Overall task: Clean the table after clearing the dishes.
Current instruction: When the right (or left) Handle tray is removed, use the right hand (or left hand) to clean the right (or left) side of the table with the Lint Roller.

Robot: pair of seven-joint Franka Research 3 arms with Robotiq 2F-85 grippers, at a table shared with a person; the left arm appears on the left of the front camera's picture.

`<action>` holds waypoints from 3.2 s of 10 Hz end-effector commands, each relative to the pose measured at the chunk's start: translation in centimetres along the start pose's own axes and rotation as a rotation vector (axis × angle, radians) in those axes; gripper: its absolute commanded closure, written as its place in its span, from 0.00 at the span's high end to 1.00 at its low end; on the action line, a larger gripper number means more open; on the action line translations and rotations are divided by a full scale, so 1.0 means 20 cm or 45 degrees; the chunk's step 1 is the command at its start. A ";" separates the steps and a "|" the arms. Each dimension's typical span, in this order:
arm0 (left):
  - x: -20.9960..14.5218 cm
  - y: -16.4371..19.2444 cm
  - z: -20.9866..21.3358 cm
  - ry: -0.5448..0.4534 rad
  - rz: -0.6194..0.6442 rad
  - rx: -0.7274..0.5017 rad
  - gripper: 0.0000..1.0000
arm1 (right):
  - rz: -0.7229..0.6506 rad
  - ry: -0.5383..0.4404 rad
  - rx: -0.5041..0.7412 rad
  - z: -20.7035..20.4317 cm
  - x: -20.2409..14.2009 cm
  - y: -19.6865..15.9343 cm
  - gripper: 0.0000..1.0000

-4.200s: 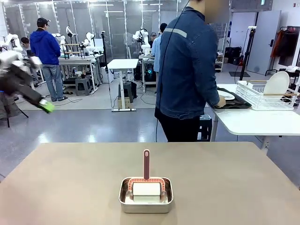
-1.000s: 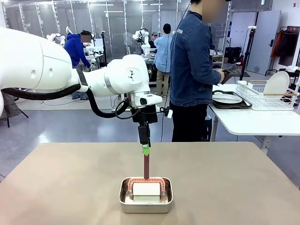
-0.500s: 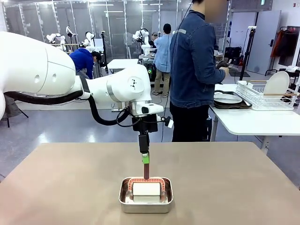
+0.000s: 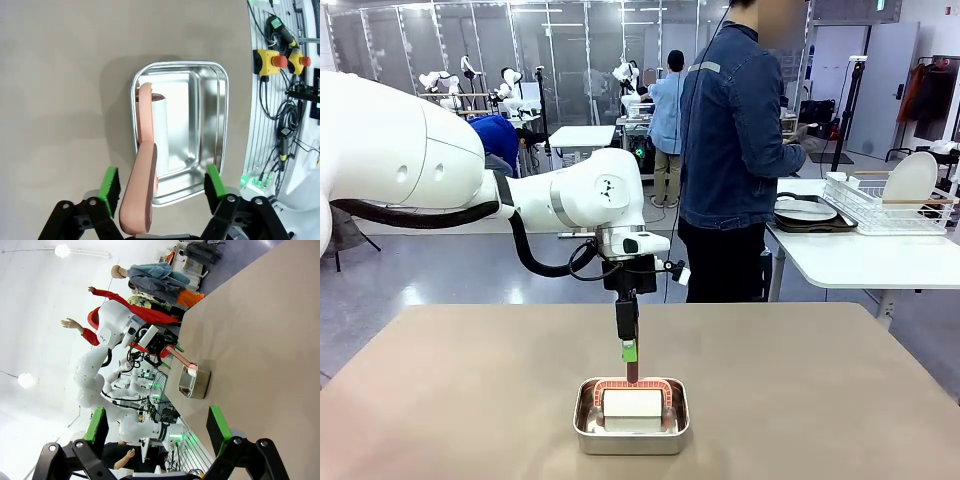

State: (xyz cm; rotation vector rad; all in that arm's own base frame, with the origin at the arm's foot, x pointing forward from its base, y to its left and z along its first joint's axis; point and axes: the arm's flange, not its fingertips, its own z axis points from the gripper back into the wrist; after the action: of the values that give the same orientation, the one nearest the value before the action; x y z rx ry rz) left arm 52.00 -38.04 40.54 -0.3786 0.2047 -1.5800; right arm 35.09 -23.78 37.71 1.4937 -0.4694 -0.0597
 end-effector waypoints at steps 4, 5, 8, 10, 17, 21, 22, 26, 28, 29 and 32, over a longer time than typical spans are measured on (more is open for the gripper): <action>0.00 -0.01 0.01 -0.015 0.000 -0.009 0.00 | 0.009 -0.002 0.008 0.00 -0.01 0.02 1.00; 0.00 -0.01 0.01 -0.006 0.003 -0.005 0.04 | 0.009 -0.002 0.008 0.00 -0.01 0.02 1.00; 0.00 -0.02 0.03 -0.005 -0.011 -0.003 0.00 | 0.009 -0.002 0.008 0.00 -0.01 0.02 1.00; 0.00 -0.06 0.06 -0.006 0.000 -0.032 0.00 | 0.009 -0.002 0.008 0.00 -0.01 0.02 1.00; -0.57 -0.44 0.59 -0.439 0.671 0.190 0.14 | 0.009 -0.002 0.008 0.00 -0.01 0.02 1.00; -1.05 -0.49 0.36 -0.758 1.364 0.128 0.14 | 0.009 -0.002 0.008 0.00 -0.01 0.02 1.00; -1.07 -0.54 0.34 -0.784 1.219 0.199 0.14 | 0.009 -0.002 0.008 0.00 -0.01 0.02 1.00; -1.15 -0.41 0.49 -0.649 1.214 0.122 0.14 | 0.009 -0.002 0.008 0.00 -0.01 0.02 1.00; -1.18 -0.34 0.42 -0.799 1.339 0.100 0.22 | 0.009 -0.002 0.008 0.00 -0.01 0.02 1.00; -1.23 -0.29 0.38 -0.877 1.448 0.019 0.22 | 0.009 -0.002 0.008 0.00 -0.01 0.02 1.00; -1.30 -0.19 0.22 -1.050 1.710 0.050 0.22 | 0.009 -0.002 0.008 0.00 -0.01 0.02 1.00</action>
State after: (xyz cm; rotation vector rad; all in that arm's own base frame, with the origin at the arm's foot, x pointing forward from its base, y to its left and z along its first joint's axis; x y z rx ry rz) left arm 50.55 -10.67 43.77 -0.6531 -0.1175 -0.1338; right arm 35.06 -23.80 37.72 1.4950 -0.4697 -0.0596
